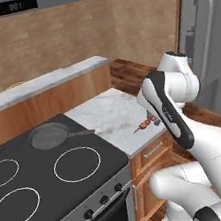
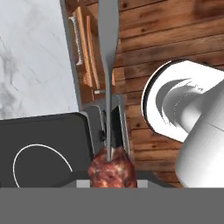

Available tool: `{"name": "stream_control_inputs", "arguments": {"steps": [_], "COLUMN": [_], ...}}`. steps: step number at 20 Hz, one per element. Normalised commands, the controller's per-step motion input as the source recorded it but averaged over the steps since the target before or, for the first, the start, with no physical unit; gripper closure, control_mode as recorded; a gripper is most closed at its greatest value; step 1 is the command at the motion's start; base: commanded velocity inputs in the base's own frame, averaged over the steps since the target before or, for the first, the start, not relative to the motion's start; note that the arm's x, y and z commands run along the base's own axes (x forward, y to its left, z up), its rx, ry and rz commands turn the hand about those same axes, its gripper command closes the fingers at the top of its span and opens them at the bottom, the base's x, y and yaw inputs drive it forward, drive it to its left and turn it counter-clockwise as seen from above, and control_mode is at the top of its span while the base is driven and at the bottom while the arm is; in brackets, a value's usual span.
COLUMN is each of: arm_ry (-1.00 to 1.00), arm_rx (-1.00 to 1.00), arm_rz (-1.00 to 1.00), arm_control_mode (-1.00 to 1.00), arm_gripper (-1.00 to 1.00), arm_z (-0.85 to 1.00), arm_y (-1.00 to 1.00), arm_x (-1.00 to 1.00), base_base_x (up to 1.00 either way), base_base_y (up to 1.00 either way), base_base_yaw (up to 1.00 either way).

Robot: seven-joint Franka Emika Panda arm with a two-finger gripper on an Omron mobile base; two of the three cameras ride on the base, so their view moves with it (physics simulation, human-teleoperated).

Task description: Place the cold items (carrot and sweet potato) from the fridge in one tupperware on the dining counter. Place the warm items (kebab skewer and hot dog) in the stove area in another tupperware.

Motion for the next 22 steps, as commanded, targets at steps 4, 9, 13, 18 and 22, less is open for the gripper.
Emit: {"name": "stream_control_inputs", "arguments": {"steps": [4, 9, 13, 18, 22], "arm_ry": [0.00, 0.00, 0.00, 0.00, 0.00], "arm_rx": [0.00, 0.00, 0.00, 0.00, 0.00], "arm_rz": [0.00, 0.00, 0.00, 0.00, 0.00], "arm_control_mode": [1.00, 1.00, 1.00, 1.00, 1.00], "arm_gripper": [1.00, 1.00, 1.00, 1.00, 1.00], "arm_z": [0.00, 0.00, 0.00, 0.00, 0.00], "arm_y": [0.00, 0.00, 0.00, 0.00, 0.00], "arm_x": [0.00, 0.00, 0.00, 0.00, 0.00], "base_base_x": [-0.15, 0.12, 0.59, 0.75, 0.82], "base_base_y": [-0.78, -0.99, -0.64, -0.54, -0.37], "base_base_yaw": [-0.60, -0.35, -0.01, 0.20, 0.42]}}
